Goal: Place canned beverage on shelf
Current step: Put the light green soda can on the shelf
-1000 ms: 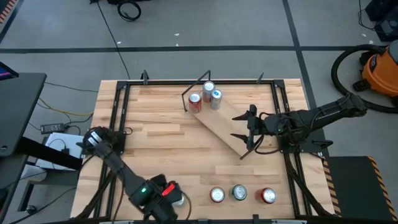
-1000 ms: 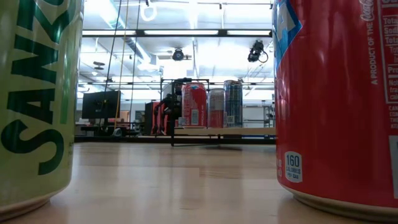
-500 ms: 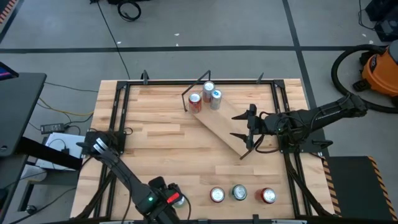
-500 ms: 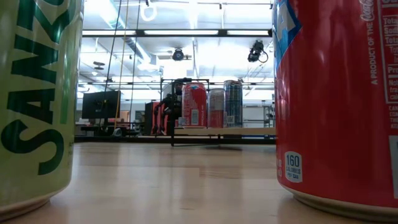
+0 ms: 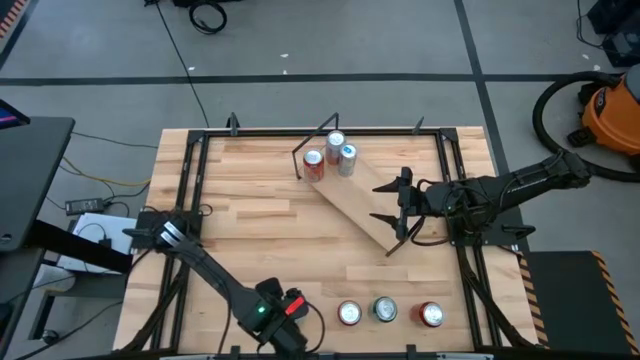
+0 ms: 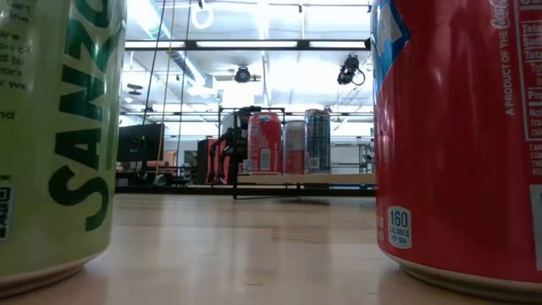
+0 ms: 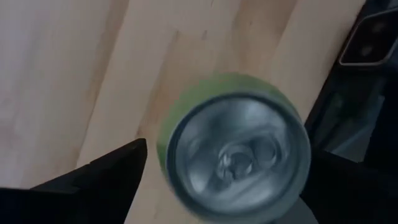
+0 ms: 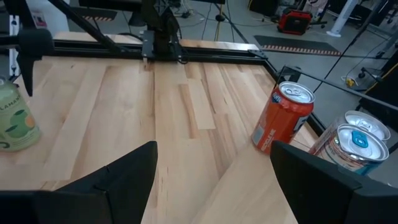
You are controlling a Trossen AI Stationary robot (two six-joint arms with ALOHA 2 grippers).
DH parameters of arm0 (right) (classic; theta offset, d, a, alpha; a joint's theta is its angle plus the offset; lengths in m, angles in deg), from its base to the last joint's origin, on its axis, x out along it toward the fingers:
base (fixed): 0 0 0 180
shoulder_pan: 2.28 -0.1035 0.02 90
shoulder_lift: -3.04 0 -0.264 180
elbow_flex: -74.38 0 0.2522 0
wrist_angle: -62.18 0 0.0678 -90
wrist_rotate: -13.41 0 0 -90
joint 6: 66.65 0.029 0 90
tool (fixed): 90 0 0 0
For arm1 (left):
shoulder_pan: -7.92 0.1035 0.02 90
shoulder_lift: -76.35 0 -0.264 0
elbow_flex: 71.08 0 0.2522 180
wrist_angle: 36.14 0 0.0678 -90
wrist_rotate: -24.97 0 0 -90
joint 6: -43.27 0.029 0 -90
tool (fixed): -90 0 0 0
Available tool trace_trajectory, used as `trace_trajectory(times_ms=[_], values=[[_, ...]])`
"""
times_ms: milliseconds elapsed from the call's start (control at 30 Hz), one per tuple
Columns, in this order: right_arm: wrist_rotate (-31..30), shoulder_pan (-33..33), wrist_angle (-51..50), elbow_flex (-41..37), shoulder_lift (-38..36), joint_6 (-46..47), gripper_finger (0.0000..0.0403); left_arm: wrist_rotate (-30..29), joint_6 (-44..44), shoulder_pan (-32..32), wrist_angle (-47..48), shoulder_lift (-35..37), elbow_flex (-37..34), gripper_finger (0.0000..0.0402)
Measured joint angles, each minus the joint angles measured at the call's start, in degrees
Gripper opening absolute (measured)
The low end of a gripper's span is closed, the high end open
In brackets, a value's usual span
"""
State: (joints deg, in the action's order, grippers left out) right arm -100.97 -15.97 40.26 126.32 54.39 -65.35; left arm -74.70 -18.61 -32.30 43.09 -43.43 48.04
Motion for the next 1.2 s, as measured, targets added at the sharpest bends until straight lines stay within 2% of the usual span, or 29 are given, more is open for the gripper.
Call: trace_trajectory(times_ms=[333, 667, 933, 1200], values=[[0.0, 0.0, -0.01, 0.0, 0.0, 0.0, 0.0323, -0.11, 4.77, 1.87, -0.91, -0.23, -0.01, 0.0391], [0.02, -0.04, -0.07, 0.0, 0.0, 0.62, 0.0323, 0.0, 8.63, 2.37, -1.0, -0.2, 0.03, 0.0306], [0.93, -0.22, -0.35, 0.0, 0.0, 2.1, 0.0323, -0.15, 15.9, 5.54, 0.95, 0.1, 0.05, 0.0314], [1.99, -0.74, -2.57, 0.0, 0.0, 4.98, 0.0323, -0.55, 26.25, 12.0, 2.85, 1.46, -0.06, 0.0314]])
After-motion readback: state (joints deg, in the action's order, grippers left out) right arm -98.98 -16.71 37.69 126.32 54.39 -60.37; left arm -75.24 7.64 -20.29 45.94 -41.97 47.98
